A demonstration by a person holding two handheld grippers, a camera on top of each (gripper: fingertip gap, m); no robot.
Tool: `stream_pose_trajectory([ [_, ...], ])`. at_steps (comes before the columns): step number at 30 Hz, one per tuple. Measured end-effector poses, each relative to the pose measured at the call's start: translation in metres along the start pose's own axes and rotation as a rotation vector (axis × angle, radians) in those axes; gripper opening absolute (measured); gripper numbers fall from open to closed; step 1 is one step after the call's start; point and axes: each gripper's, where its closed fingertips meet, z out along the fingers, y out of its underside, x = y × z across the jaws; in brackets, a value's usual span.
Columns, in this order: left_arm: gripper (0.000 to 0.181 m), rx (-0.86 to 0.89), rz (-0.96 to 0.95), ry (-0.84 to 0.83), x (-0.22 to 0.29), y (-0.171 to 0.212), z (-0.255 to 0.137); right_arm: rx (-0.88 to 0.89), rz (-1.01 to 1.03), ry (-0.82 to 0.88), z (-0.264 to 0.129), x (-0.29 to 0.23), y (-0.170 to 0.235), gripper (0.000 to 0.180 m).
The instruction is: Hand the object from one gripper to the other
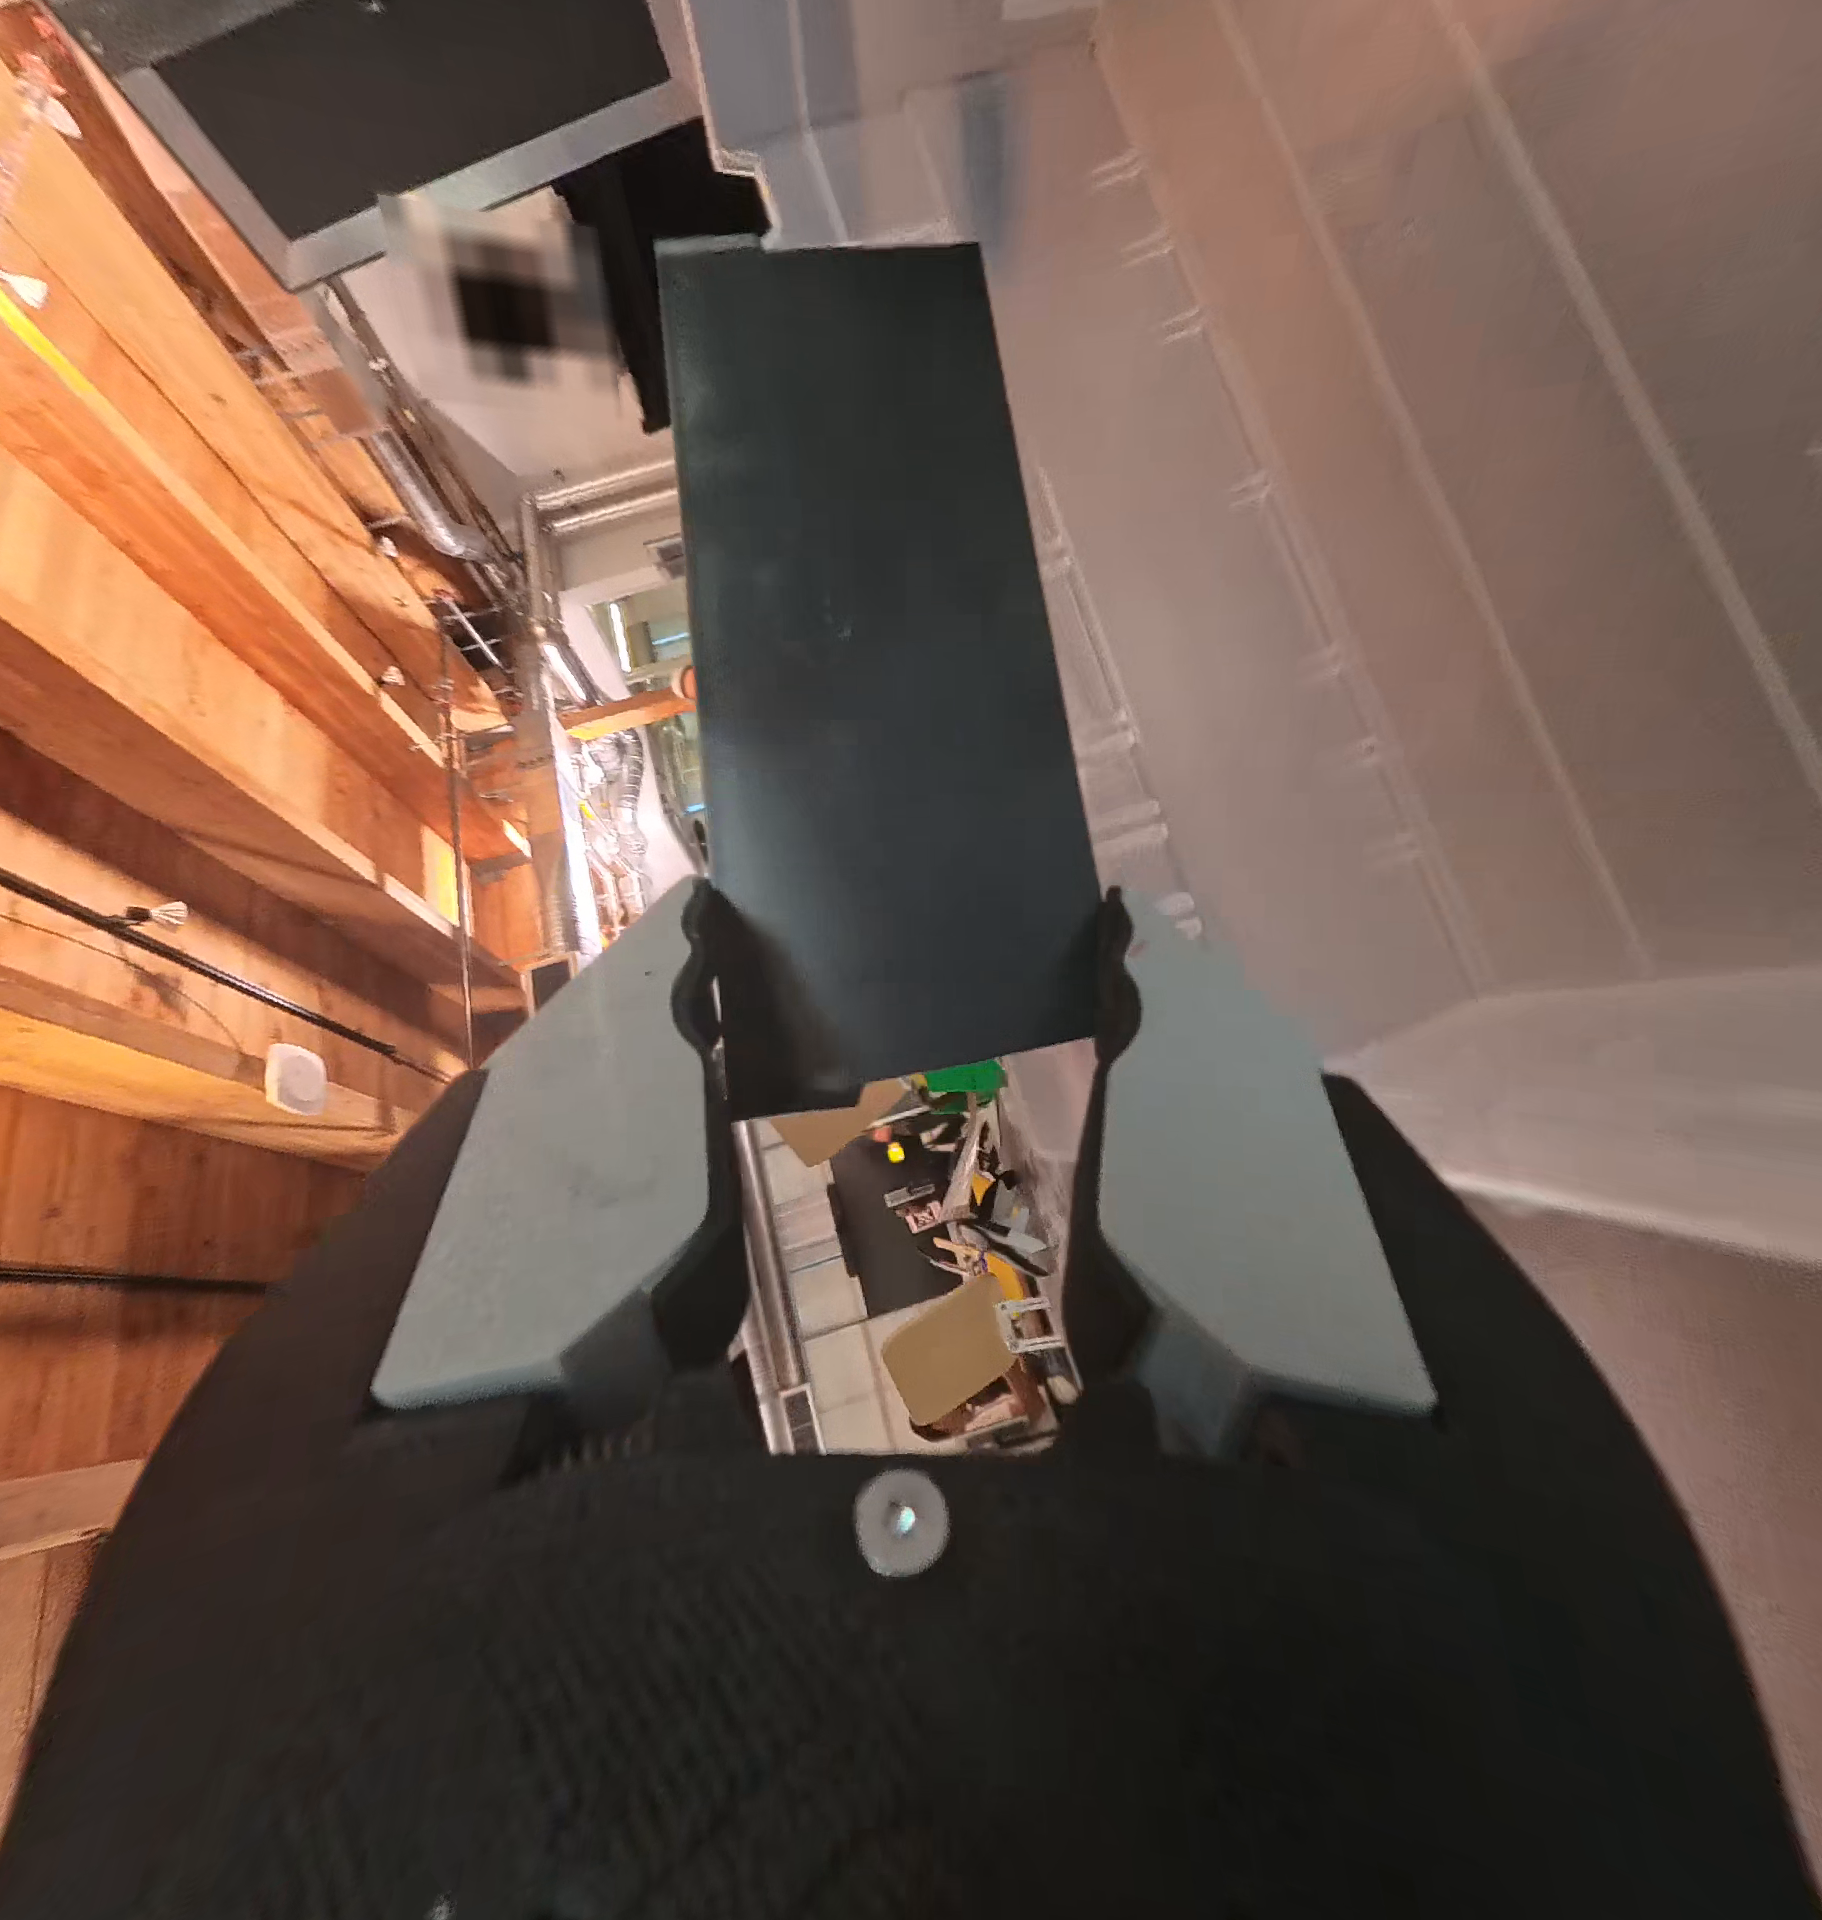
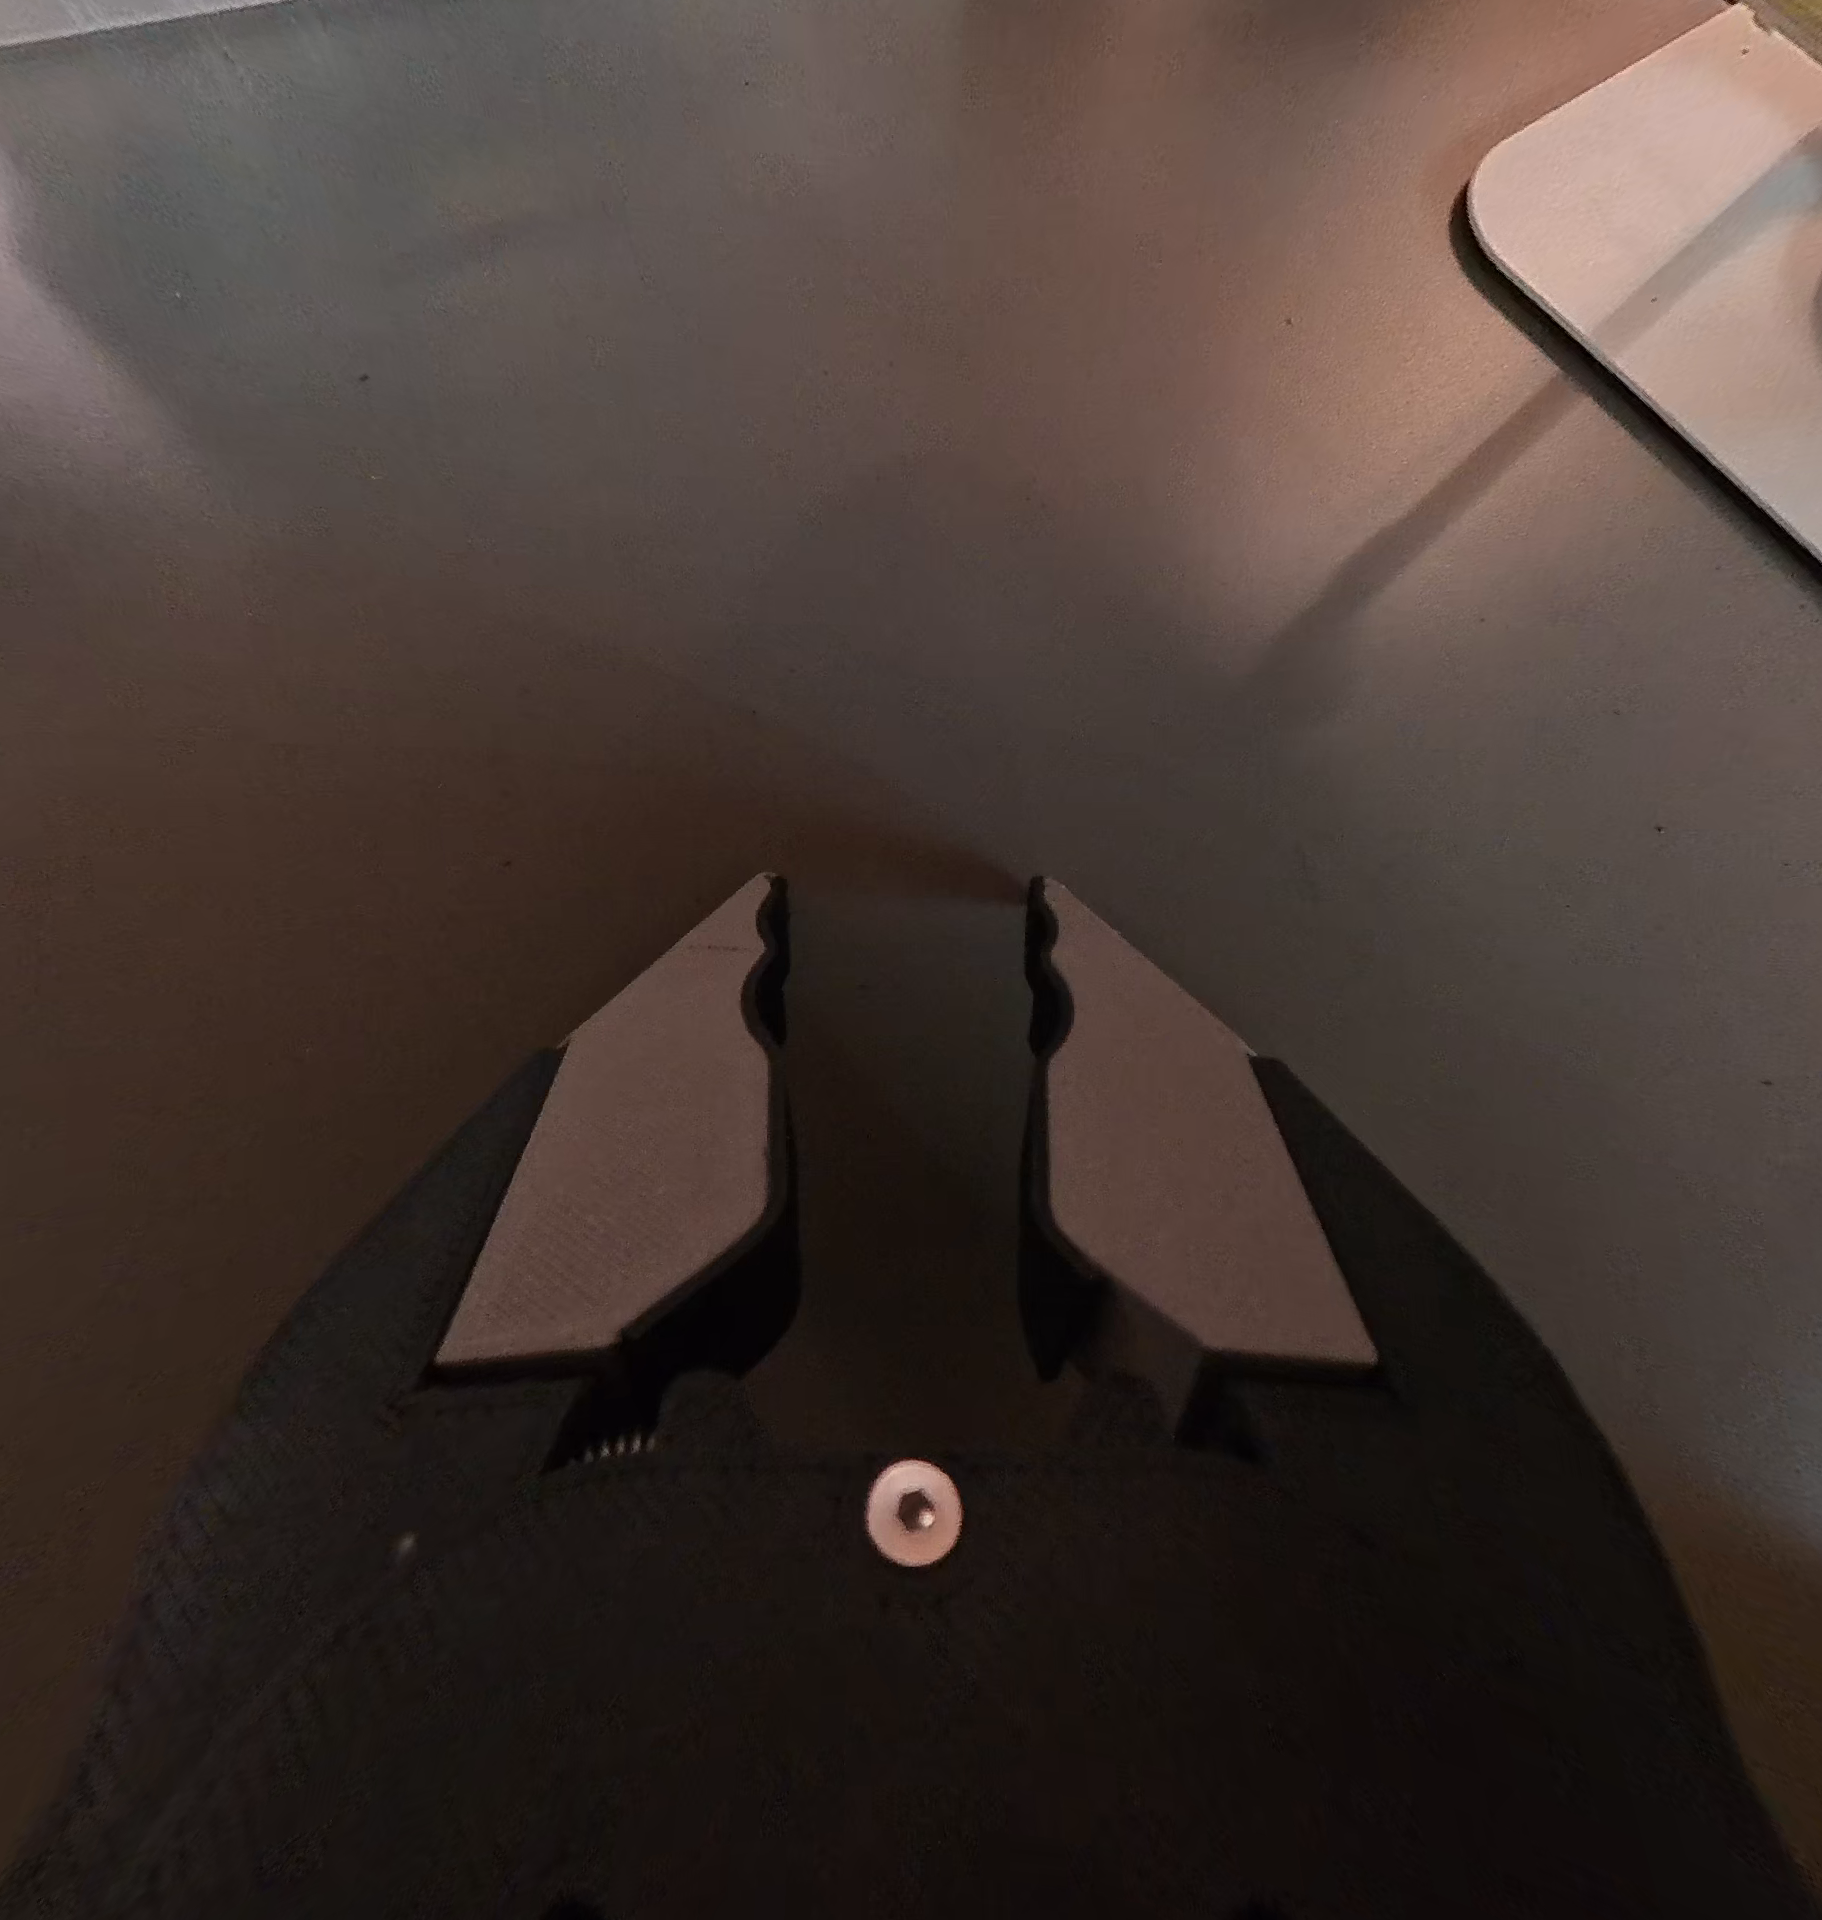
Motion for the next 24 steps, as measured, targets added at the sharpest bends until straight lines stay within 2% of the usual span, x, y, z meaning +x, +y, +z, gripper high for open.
stream_pose_trajectory([
  [1,0.071,0.005,-0.001,-0.007,0.0,0.004,-0.005,0.0,-0.002,-0.001,0.0,0.0,0.0,0.042],
  [5,0.07,0.015,-0.034,-0.017,0.002,0.022,-0.021,0.0,-0.003,-0.004,0.0,-0.001,0.0,0.042],
  [10,0.071,0.022,-0.113,0.055,0.021,0.034,-0.031,0.0,0.0,-0.005,0.001,-0.001,0.0,0.043],
  [14,0.07,0.047,-0.243,0.208,0.045,0.034,-0.036,0.0,0.001,-0.005,0.001,-0.001,0.0,0.042],
  [16,0.033,0.114,-0.304,0.253,0.048,0.026,-0.041,0.0,0.002,-0.006,0.001,-0.001,0.0,0.042],
  [18,0.024,0.176,-0.343,0.235,0.042,0.019,-0.042,0.0,0.002,-0.006,0.001,-0.001,0.0,0.042],
  [21,0.023,0.183,-0.382,0.292,0.048,0.013,-0.039,0.0,0.001,-0.006,0.001,-0.001,0.0,0.042],
  [24,0.027,0.23,-0.54,0.399,0.043,0.008,-0.041,0.0,-0.003,-0.005,0.001,-0.002,-0.001,0.042],
])
